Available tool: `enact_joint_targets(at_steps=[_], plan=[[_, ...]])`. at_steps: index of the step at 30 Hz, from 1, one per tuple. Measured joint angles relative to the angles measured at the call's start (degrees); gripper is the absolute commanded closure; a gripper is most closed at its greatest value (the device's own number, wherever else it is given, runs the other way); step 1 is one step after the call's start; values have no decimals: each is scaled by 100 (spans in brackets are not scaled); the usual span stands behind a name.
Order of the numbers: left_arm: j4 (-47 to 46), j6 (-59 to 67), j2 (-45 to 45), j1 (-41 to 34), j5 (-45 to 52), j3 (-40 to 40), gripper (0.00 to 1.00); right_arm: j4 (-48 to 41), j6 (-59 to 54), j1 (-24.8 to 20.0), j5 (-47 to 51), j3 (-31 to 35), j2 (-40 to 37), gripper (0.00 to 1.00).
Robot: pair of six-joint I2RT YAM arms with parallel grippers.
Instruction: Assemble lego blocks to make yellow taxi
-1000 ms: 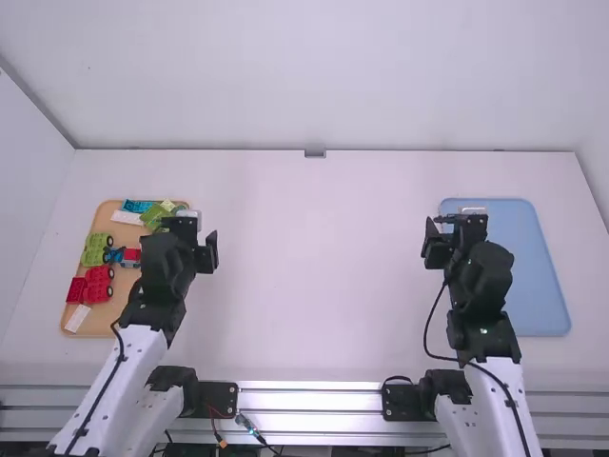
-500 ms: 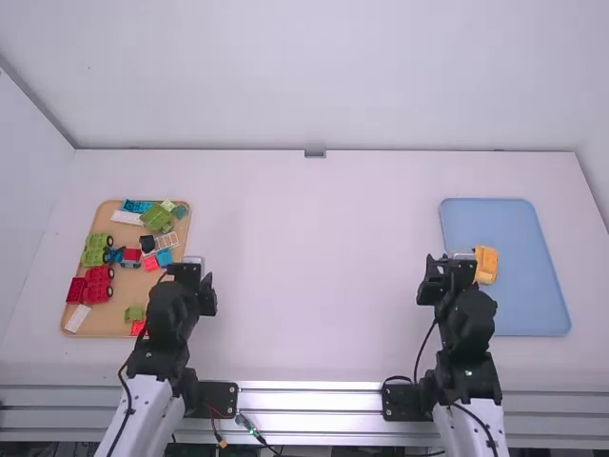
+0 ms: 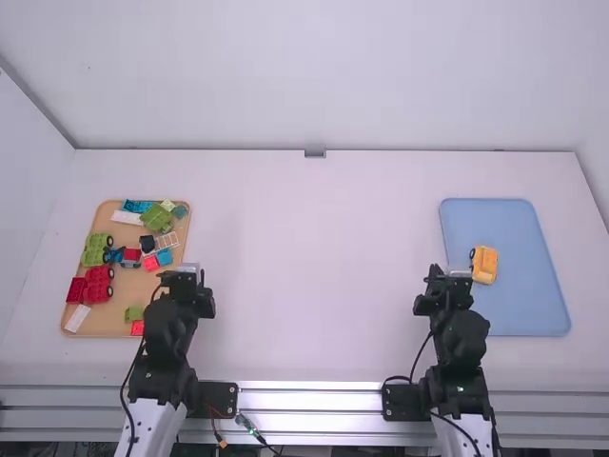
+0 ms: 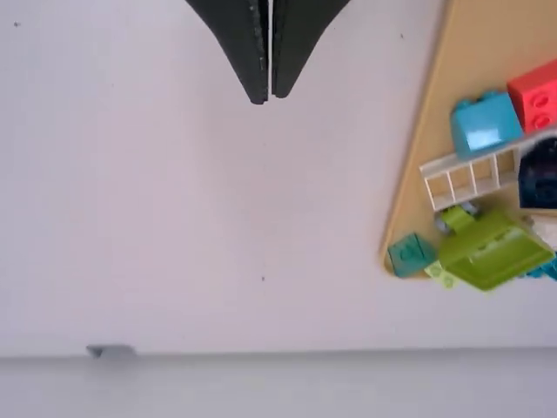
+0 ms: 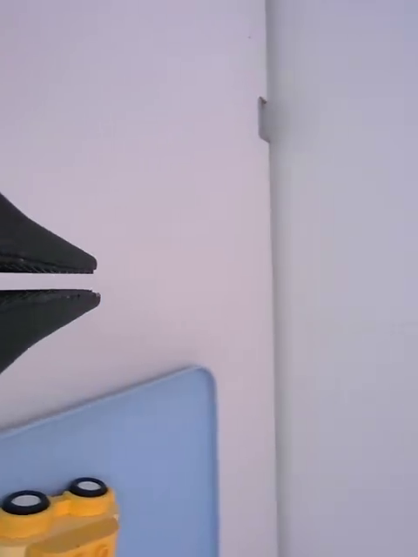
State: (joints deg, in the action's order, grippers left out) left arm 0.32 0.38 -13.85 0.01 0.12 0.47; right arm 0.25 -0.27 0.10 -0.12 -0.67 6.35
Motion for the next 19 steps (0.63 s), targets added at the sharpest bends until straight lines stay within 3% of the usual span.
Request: enact_joint_targets(at_steps=[10, 19], plan=[[0, -4, 780, -2, 2, 0, 100, 4, 9, 0, -9, 0, -579, 100], [0, -2, 1309, -2, 2, 0, 100, 2, 13, 0, -2, 0, -584, 100]])
